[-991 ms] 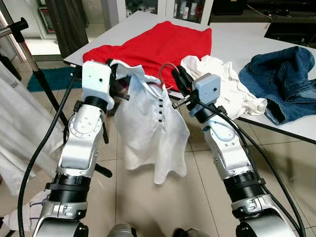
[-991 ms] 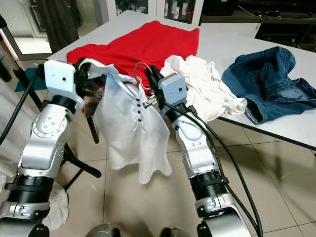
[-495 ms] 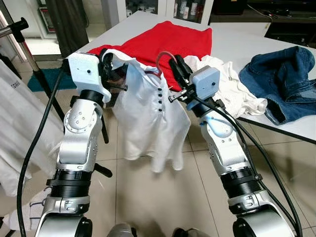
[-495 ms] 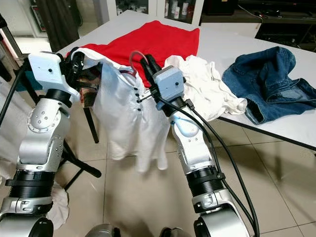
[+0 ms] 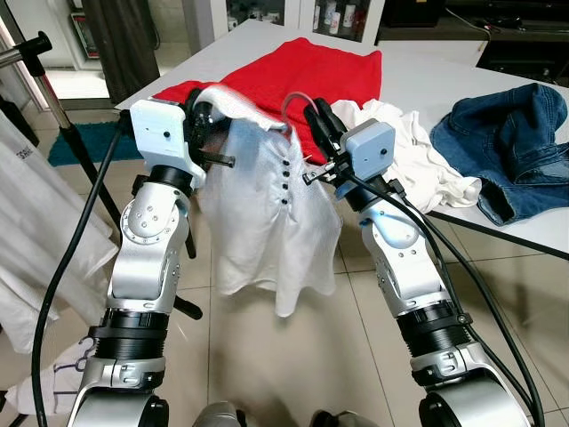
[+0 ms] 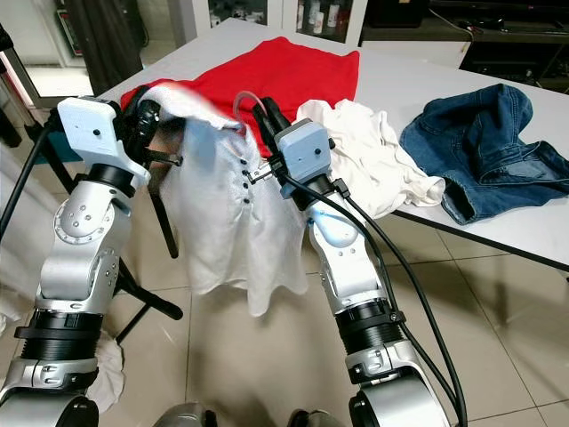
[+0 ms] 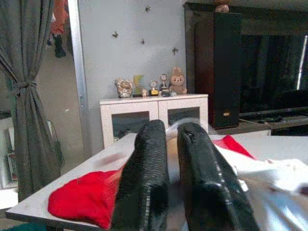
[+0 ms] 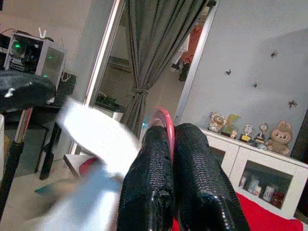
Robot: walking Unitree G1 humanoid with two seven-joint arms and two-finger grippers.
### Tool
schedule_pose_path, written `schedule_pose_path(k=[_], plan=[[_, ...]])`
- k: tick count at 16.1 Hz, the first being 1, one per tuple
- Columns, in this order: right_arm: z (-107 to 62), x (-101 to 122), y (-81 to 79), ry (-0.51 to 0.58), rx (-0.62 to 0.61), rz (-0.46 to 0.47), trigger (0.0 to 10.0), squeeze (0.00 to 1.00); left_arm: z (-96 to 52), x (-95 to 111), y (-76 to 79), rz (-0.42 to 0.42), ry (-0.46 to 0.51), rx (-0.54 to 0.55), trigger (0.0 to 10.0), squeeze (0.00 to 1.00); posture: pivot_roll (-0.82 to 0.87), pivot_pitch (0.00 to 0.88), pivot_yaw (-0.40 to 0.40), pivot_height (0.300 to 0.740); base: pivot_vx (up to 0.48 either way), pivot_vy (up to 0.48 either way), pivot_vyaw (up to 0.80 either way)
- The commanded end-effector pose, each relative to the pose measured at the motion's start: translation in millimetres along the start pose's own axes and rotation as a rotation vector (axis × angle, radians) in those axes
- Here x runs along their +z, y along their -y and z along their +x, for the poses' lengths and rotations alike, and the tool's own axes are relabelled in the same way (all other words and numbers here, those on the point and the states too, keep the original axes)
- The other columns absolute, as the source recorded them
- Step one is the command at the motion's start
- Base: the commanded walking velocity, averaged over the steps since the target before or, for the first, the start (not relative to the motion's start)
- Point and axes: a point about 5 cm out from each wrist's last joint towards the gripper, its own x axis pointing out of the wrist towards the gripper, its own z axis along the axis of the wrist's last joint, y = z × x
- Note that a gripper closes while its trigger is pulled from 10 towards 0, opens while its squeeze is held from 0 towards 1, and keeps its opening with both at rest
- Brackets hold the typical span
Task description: Hang hanger
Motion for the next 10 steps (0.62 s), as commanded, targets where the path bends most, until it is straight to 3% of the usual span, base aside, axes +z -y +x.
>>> schedule_pose_path(k=[1,10], plan=[[6.0,8.0,4.1,0.041,-0.012,-0.023,0.0,0.27,2.2,7.3,-0.5,0.019,0.039,0.005,10.0,0.0,0.07,0.0,-0.006,0.74,0.0,0.0,0.0],[7.8,9.1,2.7,0.052,-0.006,-0.033,0.0,0.27,0.7,13.5,-2.4,0.037,0.096,0.013,10.0,0.0,0.07,0.0,-0.007,0.74,0.0,0.0,0.0]])
